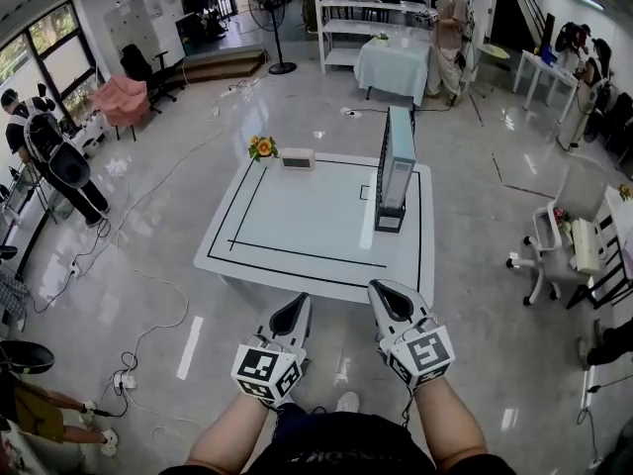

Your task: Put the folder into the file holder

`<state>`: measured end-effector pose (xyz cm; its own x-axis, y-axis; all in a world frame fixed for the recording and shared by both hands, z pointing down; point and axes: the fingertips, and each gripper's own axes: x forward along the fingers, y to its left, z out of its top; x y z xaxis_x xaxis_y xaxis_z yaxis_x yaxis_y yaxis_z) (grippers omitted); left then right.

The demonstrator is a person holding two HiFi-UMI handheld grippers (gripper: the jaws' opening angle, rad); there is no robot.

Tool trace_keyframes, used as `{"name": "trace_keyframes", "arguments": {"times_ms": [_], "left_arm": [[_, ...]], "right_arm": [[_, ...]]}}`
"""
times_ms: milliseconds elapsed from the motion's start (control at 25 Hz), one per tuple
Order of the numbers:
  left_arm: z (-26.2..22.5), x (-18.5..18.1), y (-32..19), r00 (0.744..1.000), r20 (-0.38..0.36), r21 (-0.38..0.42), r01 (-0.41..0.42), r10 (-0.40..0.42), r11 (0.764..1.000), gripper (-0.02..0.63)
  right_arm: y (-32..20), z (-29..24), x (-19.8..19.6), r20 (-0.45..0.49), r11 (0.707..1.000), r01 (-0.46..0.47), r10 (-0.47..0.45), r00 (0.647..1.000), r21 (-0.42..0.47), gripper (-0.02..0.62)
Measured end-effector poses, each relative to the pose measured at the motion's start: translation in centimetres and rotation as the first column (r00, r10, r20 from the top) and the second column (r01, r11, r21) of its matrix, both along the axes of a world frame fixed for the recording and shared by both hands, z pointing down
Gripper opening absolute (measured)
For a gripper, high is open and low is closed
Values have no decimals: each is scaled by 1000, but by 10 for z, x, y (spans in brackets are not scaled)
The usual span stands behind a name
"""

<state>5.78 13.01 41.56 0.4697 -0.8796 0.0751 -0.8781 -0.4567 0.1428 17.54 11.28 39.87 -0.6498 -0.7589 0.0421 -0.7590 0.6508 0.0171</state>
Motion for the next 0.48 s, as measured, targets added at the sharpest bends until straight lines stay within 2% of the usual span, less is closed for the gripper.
{"name": "trace_keyframes", "arguments": {"times_ms": [480], "left_arm": [[-3,9,8,1000,-6,2,-10,10,1000,3]], "right_arm": [[8,-5,3,8,1000,1,-1,1000,5,2]]}}
